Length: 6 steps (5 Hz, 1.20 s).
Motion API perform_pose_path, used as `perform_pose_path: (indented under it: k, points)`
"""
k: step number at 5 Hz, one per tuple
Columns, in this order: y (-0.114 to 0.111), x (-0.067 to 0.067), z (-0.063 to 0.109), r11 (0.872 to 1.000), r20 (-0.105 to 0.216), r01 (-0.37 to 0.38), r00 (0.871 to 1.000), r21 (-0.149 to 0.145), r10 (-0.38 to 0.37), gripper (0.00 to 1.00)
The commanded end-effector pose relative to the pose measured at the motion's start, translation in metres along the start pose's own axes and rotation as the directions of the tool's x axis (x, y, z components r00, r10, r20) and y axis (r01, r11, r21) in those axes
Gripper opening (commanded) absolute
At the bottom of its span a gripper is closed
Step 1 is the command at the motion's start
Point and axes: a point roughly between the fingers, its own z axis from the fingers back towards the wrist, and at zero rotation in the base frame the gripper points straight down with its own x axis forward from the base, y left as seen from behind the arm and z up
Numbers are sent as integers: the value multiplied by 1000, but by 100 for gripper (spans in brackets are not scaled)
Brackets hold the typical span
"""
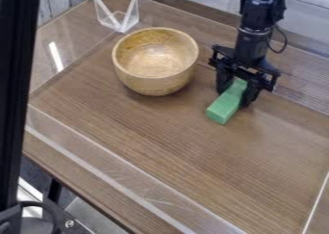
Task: Put the green block in the brown bowl
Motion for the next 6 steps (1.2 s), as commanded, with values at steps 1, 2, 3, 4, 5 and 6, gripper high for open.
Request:
perform_pose_path:
  k: [1, 2, 3, 4, 5, 6]
  points:
    - [-2, 2, 10, 1000, 15, 17, 1000, 2, -17, 0]
    - [-4, 5, 12, 1000, 17, 26, 1000, 2, -26, 0]
    - [-5, 7, 15, 999, 20, 35, 999, 2, -35, 0]
    - [-6, 10, 18, 999, 22, 44, 999, 3, -44, 0]
    - [-8, 12, 21, 999, 26, 53, 998, 3, -54, 0]
    - [-9, 14, 25, 998, 30, 63, 998, 3, -63, 0]
